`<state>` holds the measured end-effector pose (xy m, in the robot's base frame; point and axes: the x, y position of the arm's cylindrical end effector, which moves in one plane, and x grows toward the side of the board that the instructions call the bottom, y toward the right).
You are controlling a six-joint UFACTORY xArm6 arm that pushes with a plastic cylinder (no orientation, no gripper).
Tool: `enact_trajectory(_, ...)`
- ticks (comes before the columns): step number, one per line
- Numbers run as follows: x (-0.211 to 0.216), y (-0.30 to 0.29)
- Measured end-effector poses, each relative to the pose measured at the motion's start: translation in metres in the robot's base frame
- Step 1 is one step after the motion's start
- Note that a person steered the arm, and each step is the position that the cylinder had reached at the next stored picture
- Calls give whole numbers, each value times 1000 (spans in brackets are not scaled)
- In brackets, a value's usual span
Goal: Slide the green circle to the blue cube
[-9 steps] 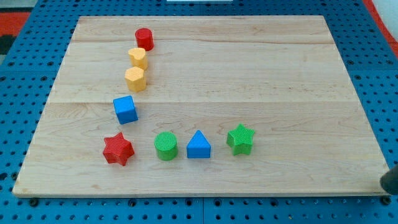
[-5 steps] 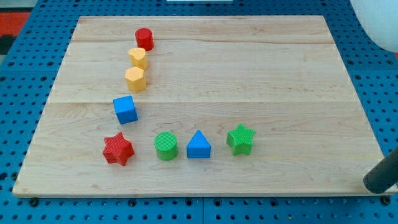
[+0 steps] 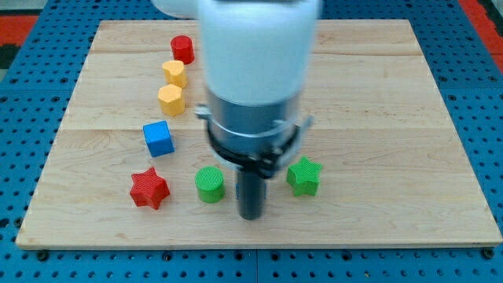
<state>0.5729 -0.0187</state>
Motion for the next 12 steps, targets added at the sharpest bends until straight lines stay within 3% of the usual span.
enact_trajectory(1, 36, -9)
enact_trajectory(3, -36, -15)
enact_trajectory(4, -15, -17)
enact_trajectory(5, -30, -62)
enact_trajectory(6, -73, -62)
enact_trajectory(7, -53, -81)
enact_trajectory(9, -83, -26)
enact_trajectory(10, -93, -32)
enact_trajectory(11, -96, -53)
enact_trajectory(12, -100, -123)
